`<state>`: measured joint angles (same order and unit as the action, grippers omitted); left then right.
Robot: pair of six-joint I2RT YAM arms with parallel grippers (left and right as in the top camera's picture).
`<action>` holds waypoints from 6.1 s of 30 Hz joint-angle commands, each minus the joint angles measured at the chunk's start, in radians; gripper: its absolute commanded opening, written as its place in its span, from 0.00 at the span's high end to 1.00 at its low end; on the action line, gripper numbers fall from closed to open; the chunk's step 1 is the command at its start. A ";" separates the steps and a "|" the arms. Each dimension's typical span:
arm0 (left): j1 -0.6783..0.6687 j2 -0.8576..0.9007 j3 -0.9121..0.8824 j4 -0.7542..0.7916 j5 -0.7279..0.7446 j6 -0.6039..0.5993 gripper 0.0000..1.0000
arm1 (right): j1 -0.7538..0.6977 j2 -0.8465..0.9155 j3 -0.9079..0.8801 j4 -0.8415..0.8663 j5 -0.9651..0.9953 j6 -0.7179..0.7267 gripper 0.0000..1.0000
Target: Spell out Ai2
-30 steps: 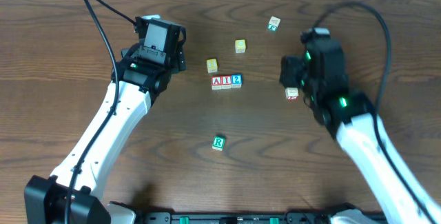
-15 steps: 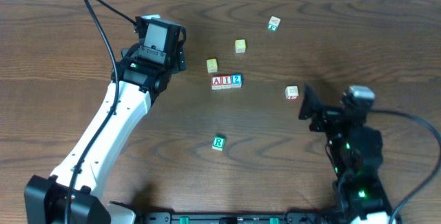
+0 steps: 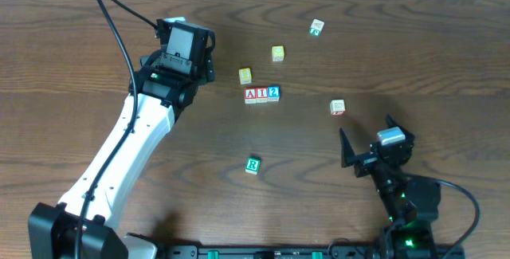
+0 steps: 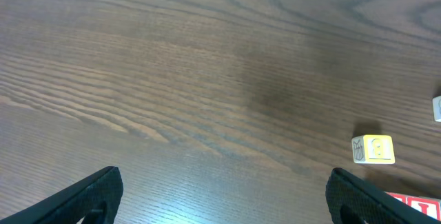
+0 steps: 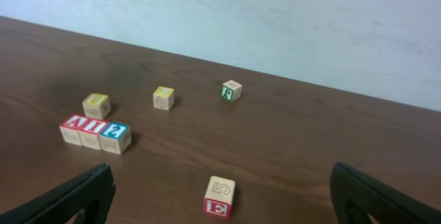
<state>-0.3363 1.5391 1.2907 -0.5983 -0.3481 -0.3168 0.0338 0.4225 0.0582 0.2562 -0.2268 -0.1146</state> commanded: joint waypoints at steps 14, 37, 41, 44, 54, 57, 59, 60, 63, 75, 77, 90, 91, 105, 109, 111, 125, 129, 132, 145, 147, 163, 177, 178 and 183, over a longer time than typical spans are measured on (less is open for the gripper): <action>0.002 -0.004 0.008 -0.001 -0.024 0.003 0.05 | 0.025 -0.222 -0.053 -0.003 0.089 0.013 0.01; 0.002 -0.004 0.008 -0.001 -0.024 0.003 0.05 | 0.019 -0.418 -0.053 -0.067 0.319 0.010 0.01; 0.002 -0.004 0.008 -0.001 -0.024 0.003 0.05 | 0.019 -0.418 -0.053 -0.313 0.269 0.013 0.01; 0.002 -0.004 0.008 -0.001 -0.024 0.003 0.05 | 0.019 -0.409 -0.053 -0.330 0.252 0.014 0.01; 0.002 -0.004 0.008 -0.001 -0.024 0.003 0.04 | 0.019 -0.404 -0.053 -0.328 0.249 0.013 0.01; 0.003 -0.010 0.007 -0.006 -0.017 0.003 0.05 | 0.019 -0.404 -0.053 -0.328 0.249 0.013 0.01; 0.000 -0.023 0.007 -0.020 -0.018 0.004 0.05 | 0.019 -0.404 -0.053 -0.328 0.249 0.013 0.01; -0.001 -0.043 0.007 -0.024 -0.043 0.011 0.04 | 0.019 -0.404 -0.053 -0.328 0.249 0.013 0.01; 0.003 -0.161 -0.009 -0.033 -0.090 0.011 0.04 | 0.019 -0.404 -0.053 -0.328 0.249 0.013 0.01; 0.039 -0.871 -0.413 0.222 -0.187 0.010 0.05 | 0.019 -0.404 -0.053 -0.328 0.249 0.013 0.01; 0.060 -1.017 -0.572 0.343 -0.155 0.011 0.05 | 0.019 -0.404 -0.053 -0.328 0.249 0.013 0.01; 0.152 -1.535 -1.183 0.724 -0.103 -0.117 0.05 | 0.019 -0.404 -0.053 -0.328 0.249 0.013 0.01; 0.153 -1.537 -1.207 0.777 -0.103 -0.117 0.05 | 0.019 -0.404 -0.053 -0.328 0.249 0.013 0.01; 0.159 -1.536 -1.287 0.948 0.078 0.286 0.04 | 0.019 -0.404 -0.053 -0.328 0.249 0.013 0.01; 0.159 -1.536 -1.287 0.802 0.106 0.138 0.05 | 0.019 -0.404 -0.053 -0.328 0.249 0.013 0.01; 0.159 -1.536 -1.287 0.723 0.105 0.040 0.05 | 0.019 -0.404 -0.053 -0.328 0.249 0.013 0.01; 0.248 -1.536 -1.286 0.542 0.112 -0.089 0.05 | 0.019 -0.404 -0.053 -0.328 0.249 0.013 0.01; 0.269 -1.535 -1.286 0.542 0.113 -0.042 0.05 | 0.019 -0.404 -0.053 -0.328 0.249 0.013 0.01; 0.270 -1.535 -1.286 0.543 0.114 -0.042 0.04 | 0.019 -0.404 -0.053 -0.328 0.249 0.013 0.01; 0.271 -1.535 -1.286 0.531 0.215 -0.125 0.05 | 0.019 -0.404 -0.053 -0.328 0.249 0.013 0.01; 0.270 -1.535 -1.286 0.530 0.215 -0.085 0.05 | 0.019 -0.404 -0.053 -0.328 0.249 0.013 0.01; 0.270 -1.534 -1.286 0.531 0.225 0.227 0.05 | 0.019 -0.404 -0.053 -0.328 0.249 0.013 0.01; 0.270 -1.534 -1.286 0.533 0.224 0.228 0.05 | 0.019 -0.404 -0.053 -0.328 0.249 0.013 0.01; 0.270 -1.534 -1.286 0.533 0.224 0.228 0.05 | 0.019 -0.404 -0.053 -0.328 0.249 0.013 0.01; 0.270 -1.534 -1.286 0.533 0.224 0.228 0.05 | 0.019 -0.404 -0.053 -0.328 0.249 0.013 0.01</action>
<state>-0.0719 0.0101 0.0219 -0.0158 -0.1406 -0.1036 0.0509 0.0193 0.0071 -0.0669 0.0223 -0.1131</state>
